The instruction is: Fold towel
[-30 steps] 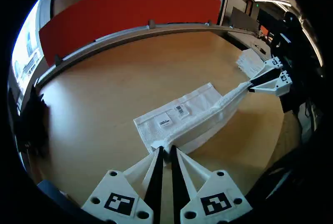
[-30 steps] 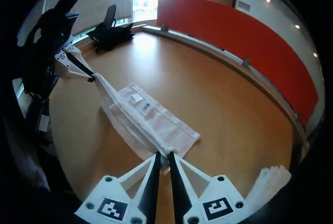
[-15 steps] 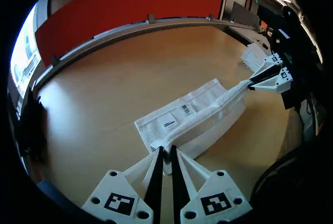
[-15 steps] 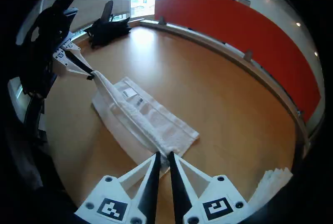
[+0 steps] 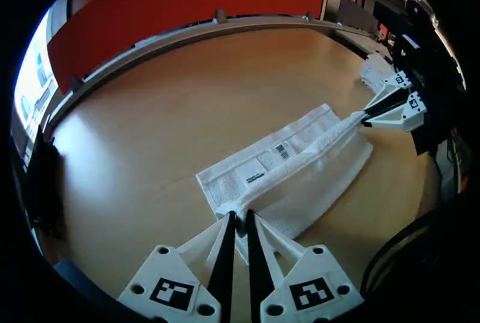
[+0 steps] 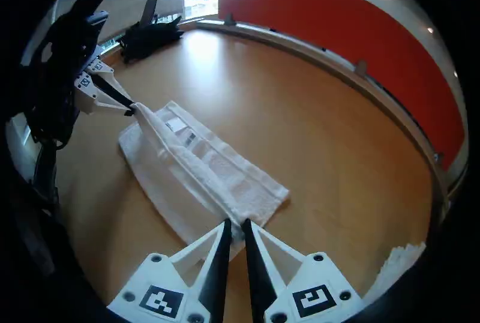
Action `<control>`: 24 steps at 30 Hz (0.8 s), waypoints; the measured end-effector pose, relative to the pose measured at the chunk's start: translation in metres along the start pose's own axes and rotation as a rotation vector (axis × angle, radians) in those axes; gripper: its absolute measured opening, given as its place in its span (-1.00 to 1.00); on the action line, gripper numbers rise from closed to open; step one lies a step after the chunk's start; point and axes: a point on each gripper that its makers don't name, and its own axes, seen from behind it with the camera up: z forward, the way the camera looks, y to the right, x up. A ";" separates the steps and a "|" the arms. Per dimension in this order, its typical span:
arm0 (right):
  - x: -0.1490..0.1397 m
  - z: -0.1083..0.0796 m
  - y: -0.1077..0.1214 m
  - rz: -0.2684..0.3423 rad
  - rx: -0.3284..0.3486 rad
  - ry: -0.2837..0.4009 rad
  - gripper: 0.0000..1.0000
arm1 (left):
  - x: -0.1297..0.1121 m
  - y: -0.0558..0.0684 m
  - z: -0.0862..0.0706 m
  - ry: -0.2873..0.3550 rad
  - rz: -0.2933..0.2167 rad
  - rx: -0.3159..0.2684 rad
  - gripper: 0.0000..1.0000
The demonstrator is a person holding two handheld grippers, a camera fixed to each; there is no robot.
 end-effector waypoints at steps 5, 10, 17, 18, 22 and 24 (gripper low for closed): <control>-0.004 0.010 0.007 0.012 -0.023 -0.015 -0.53 | -0.001 -0.003 0.010 -0.011 0.013 0.011 -0.61; -0.006 0.017 0.013 0.027 -0.051 -0.021 -0.22 | -0.002 -0.011 0.016 -0.013 0.022 0.039 -0.39; -0.007 0.022 0.018 0.039 -0.066 -0.025 0.01 | -0.003 -0.016 0.021 -0.017 0.032 0.066 -0.19; -0.006 0.022 0.019 0.038 -0.069 -0.025 0.08 | -0.003 -0.017 0.021 -0.017 0.033 0.070 -0.18; -0.005 0.022 0.024 0.028 -0.088 -0.023 0.24 | -0.002 -0.021 0.022 -0.020 0.035 0.081 -0.13; -0.004 0.022 0.026 0.024 -0.096 -0.025 0.25 | -0.001 -0.023 0.023 -0.018 0.034 0.086 -0.13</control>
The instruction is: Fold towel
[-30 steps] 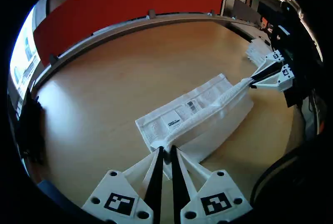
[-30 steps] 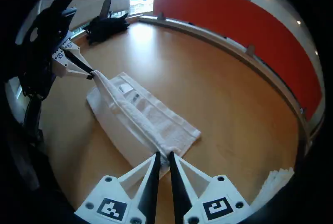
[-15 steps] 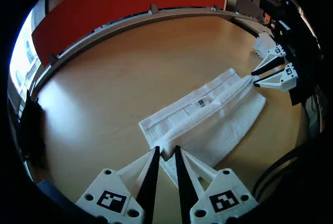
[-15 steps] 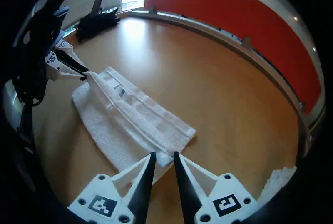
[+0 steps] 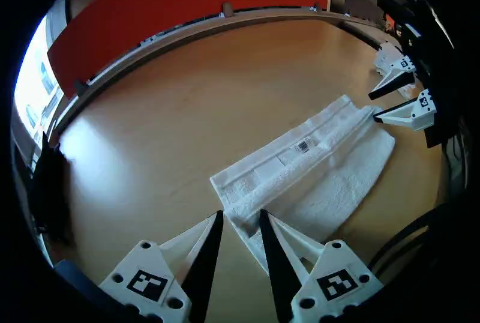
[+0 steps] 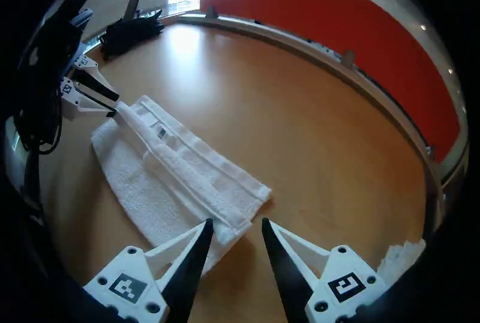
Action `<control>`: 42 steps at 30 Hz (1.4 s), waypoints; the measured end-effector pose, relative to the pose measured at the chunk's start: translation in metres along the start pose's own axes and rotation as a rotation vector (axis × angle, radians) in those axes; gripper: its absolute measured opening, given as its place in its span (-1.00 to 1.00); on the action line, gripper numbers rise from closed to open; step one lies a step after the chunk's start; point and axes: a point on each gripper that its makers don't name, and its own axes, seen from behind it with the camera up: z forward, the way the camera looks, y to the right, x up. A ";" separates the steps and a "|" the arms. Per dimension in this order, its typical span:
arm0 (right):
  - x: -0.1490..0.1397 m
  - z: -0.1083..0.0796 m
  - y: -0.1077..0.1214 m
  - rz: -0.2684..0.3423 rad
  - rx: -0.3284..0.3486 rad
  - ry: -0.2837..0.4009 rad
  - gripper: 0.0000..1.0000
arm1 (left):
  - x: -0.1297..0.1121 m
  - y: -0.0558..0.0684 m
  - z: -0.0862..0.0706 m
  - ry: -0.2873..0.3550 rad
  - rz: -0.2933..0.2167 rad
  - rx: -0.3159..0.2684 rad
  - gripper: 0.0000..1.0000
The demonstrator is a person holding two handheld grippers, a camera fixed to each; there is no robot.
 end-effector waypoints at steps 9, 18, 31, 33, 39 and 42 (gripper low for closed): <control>0.003 0.002 0.004 -0.005 -0.010 0.001 0.27 | 0.006 -0.006 0.000 0.009 0.000 0.013 -0.13; 0.010 0.004 0.015 0.002 -0.038 0.011 0.33 | 0.015 -0.014 0.002 0.019 0.006 0.029 -0.13; 0.017 -0.002 0.023 -0.002 -0.048 0.033 0.69 | 0.026 -0.023 -0.008 0.062 -0.001 0.041 -0.13; 0.017 -0.003 0.023 -0.002 -0.050 0.034 0.70 | 0.025 -0.023 -0.010 0.066 -0.002 0.040 -0.13; 0.015 -0.007 0.020 0.003 -0.048 0.038 0.69 | 0.018 -0.023 -0.014 0.048 -0.016 0.035 -0.13; 0.014 -0.008 0.017 0.008 -0.048 0.041 0.69 | 0.017 -0.021 -0.016 0.050 -0.018 0.027 -0.14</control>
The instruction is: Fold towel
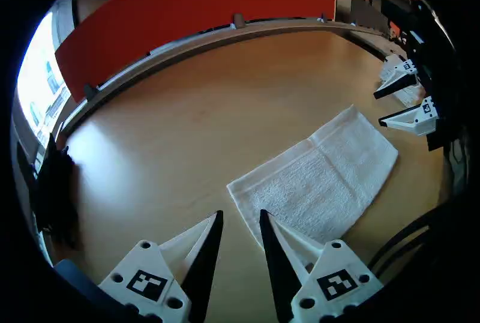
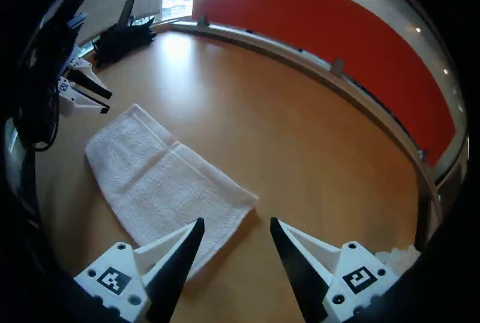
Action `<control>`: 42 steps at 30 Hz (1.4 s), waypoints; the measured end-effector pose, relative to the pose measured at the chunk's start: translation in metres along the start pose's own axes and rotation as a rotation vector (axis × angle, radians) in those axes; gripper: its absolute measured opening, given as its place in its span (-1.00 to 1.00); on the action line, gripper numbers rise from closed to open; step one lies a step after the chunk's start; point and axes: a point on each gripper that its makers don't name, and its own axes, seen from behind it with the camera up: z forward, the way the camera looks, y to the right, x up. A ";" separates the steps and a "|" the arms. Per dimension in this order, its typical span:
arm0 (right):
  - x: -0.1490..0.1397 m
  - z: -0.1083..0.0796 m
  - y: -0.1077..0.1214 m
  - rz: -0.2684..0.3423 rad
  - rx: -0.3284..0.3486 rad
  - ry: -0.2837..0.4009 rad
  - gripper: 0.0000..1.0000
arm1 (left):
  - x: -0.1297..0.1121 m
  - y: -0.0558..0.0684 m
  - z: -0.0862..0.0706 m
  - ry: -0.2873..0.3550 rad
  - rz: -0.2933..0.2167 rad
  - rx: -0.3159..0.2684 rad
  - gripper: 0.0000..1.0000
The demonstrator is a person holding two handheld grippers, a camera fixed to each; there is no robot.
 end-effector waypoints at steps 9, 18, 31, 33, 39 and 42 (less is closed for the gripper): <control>-0.006 -0.009 -0.009 0.004 0.005 0.006 0.69 | 0.005 0.002 -0.009 0.027 -0.017 0.006 -0.54; -0.019 -0.023 -0.023 0.022 0.014 0.011 0.69 | -0.008 0.007 -0.028 0.028 -0.068 0.006 0.68; -0.032 -0.033 -0.038 0.016 0.034 0.012 0.69 | -0.040 0.016 -0.073 0.033 -0.127 0.038 0.99; -0.032 -0.033 -0.039 0.013 0.037 0.013 0.69 | -0.045 0.017 -0.080 0.034 -0.137 0.044 0.99; -0.037 -0.035 -0.045 -0.004 0.051 0.009 0.69 | -0.059 0.020 -0.097 0.031 -0.165 0.065 0.99; -0.039 -0.036 -0.047 -0.012 0.057 0.005 0.69 | -0.067 0.022 -0.104 0.027 -0.177 0.074 0.98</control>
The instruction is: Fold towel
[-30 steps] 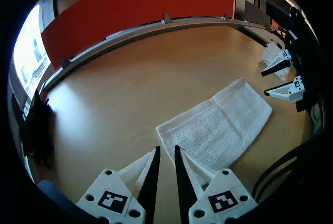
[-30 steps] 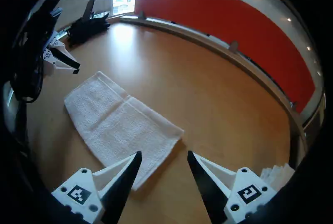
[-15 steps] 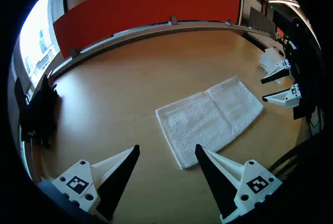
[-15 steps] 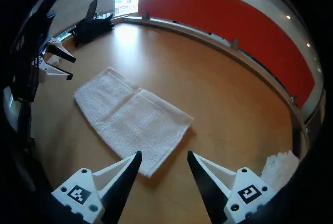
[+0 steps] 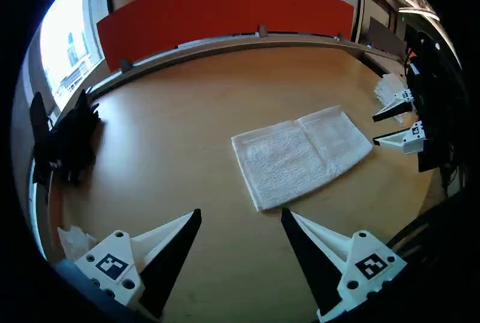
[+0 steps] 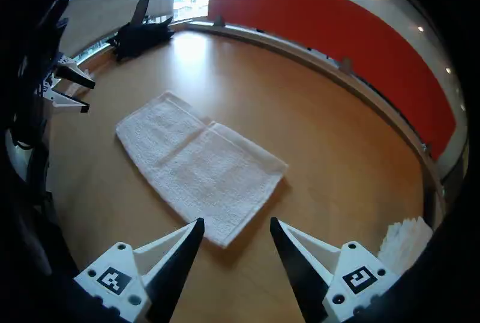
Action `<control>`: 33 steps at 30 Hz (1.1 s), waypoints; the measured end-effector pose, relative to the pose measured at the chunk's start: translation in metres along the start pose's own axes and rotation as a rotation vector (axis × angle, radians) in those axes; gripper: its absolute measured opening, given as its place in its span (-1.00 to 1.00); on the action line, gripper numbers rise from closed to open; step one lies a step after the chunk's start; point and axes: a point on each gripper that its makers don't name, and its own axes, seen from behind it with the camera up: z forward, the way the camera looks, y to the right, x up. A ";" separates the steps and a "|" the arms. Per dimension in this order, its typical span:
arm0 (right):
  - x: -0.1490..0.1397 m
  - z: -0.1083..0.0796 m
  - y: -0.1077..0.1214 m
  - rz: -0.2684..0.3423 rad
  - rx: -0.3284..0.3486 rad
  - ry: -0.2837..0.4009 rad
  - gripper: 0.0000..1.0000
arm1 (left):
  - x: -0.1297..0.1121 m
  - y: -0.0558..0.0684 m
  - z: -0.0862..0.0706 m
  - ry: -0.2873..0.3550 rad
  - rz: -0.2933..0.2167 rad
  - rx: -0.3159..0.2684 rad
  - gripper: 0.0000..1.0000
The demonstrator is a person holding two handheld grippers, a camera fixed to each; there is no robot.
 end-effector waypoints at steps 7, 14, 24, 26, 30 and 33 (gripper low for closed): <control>-0.005 0.000 -0.007 -0.016 0.019 -0.009 0.69 | -0.012 -0.005 -0.014 -0.003 -0.026 0.022 0.98; -0.010 0.004 -0.012 -0.031 0.045 -0.027 0.65 | -0.021 -0.013 -0.024 -0.005 -0.049 0.050 0.98; -0.032 0.008 -0.016 -0.063 0.092 -0.114 0.10 | -0.036 -0.022 -0.033 -0.016 -0.080 0.074 0.98; -0.034 0.008 -0.015 -0.071 0.097 -0.121 0.03 | -0.037 -0.024 -0.033 -0.016 -0.082 0.077 0.99; -0.035 0.009 -0.014 -0.082 0.100 -0.128 0.02 | -0.039 -0.026 -0.034 -0.020 -0.085 0.081 0.98; -0.035 0.010 -0.015 -0.084 0.109 -0.130 -0.02 | -0.039 -0.028 -0.034 -0.021 -0.087 0.083 0.98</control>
